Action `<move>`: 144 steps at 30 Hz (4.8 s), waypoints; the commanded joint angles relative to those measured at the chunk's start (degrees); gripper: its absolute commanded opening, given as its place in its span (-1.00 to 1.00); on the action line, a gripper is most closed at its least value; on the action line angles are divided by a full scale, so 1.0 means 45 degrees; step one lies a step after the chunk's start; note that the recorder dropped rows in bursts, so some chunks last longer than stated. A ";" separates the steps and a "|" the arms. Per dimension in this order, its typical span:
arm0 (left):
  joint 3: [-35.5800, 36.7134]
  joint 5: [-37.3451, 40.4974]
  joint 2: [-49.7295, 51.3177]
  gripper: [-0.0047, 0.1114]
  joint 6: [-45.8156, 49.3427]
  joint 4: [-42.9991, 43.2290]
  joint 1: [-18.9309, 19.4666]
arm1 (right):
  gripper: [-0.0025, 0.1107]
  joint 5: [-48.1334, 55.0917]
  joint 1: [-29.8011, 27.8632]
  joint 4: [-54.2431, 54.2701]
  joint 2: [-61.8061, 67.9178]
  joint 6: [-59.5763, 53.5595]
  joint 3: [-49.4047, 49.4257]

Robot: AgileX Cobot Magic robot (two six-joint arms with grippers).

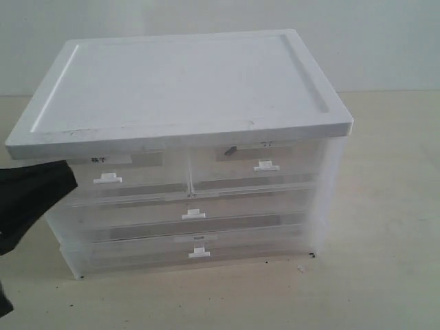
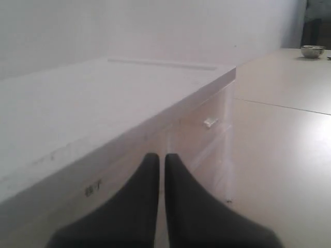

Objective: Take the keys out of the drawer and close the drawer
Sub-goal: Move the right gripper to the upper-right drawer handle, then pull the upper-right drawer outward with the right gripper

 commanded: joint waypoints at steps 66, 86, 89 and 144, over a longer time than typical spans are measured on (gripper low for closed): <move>-0.0016 -0.1924 0.4821 -0.84 0.2779 -0.2738 -0.0015 | -0.55 0.3826 1.0174 1.4110 0.7415 -2.3911 0.0068; -0.0016 -0.1924 0.4821 -0.84 0.2779 -0.2738 -0.0015 | -0.89 0.2043 1.0174 1.4244 0.9492 -2.4413 0.0042; -0.0016 -0.1924 0.4821 -0.84 0.2779 -0.2738 -0.0015 | -0.96 0.1885 1.0174 1.4244 0.9532 -2.4388 0.0042; -0.0016 -0.1924 0.4821 -0.84 0.3118 -0.2906 -0.0015 | -0.56 1.0119 1.0059 1.7193 0.2549 -1.5635 -0.5036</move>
